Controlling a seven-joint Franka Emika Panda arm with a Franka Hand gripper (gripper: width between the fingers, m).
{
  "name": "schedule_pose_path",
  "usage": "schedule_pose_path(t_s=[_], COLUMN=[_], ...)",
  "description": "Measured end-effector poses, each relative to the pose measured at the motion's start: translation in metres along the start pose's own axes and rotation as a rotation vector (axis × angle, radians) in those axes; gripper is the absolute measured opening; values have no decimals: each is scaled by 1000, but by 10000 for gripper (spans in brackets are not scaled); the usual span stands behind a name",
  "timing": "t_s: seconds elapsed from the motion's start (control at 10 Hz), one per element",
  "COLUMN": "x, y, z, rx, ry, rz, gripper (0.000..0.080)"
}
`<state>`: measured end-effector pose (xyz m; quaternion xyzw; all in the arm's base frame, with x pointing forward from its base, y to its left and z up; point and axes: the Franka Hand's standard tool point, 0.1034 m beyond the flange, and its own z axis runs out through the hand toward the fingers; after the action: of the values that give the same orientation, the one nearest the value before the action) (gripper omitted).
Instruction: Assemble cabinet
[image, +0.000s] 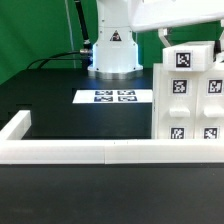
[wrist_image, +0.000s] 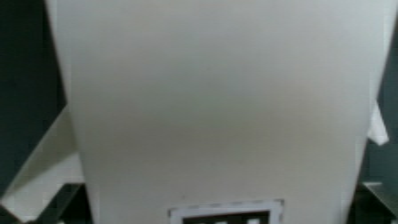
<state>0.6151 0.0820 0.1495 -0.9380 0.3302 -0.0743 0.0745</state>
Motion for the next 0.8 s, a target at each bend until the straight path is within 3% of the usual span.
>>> schedule_pose_path(t_s=[0.5, 0.8], x=[-1, -5], y=[1, 2], z=[0, -1], rx=[-1, 8], ry=[-7, -26], rz=[270, 592], gripper=[560, 560])
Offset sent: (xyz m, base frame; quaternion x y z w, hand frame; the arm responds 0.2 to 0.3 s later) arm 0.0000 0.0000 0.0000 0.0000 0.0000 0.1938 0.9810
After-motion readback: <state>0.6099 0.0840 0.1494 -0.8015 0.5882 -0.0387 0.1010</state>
